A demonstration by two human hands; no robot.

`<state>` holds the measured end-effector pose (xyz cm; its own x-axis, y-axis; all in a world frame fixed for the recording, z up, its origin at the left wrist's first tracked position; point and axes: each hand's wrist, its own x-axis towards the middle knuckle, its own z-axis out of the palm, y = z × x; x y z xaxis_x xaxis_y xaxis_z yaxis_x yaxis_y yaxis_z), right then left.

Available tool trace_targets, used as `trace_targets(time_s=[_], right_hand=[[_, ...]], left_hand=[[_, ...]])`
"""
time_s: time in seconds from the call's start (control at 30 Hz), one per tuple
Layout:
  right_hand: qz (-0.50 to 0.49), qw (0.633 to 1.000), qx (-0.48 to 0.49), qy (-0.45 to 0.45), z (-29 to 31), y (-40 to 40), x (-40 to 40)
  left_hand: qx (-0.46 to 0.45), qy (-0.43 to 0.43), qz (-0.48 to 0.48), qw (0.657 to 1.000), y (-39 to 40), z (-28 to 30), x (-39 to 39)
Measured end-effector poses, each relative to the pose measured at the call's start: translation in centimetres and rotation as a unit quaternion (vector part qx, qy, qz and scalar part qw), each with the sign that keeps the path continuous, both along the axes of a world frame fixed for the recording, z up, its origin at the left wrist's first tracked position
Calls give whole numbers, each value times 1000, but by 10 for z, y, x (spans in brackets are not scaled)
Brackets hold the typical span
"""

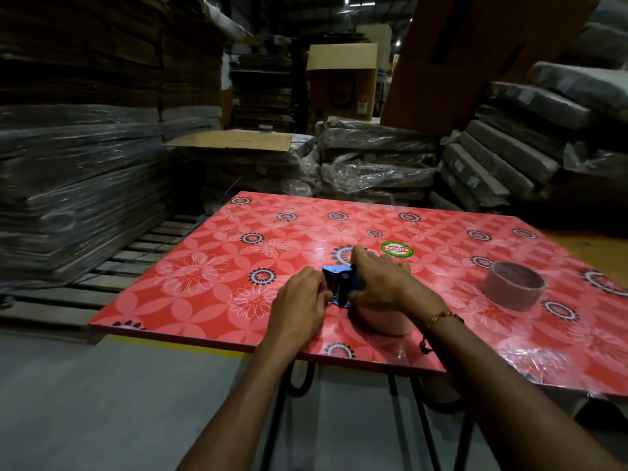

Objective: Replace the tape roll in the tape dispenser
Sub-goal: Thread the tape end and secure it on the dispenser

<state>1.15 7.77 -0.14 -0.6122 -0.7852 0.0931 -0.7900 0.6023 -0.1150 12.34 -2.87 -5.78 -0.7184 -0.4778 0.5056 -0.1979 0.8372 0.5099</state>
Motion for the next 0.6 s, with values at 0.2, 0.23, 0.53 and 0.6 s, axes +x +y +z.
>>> trace_targets(time_s=[0.2, 0.23, 0.53, 0.6], right_hand=[[-19, 999, -5, 34, -4, -1, 8], [-25, 998, -16, 51, -8, -2, 11], [-48, 994, -36, 88, -15, -4, 16], [-46, 994, -35, 89, -15, -4, 16]], left_hand=[[11, -8, -14, 1000, -3, -2, 0], [17, -9, -20, 1000, -4, -2, 0], [27, -29, -36, 999, -8, -9, -3], [6, -40, -20, 999, -6, -8, -3]])
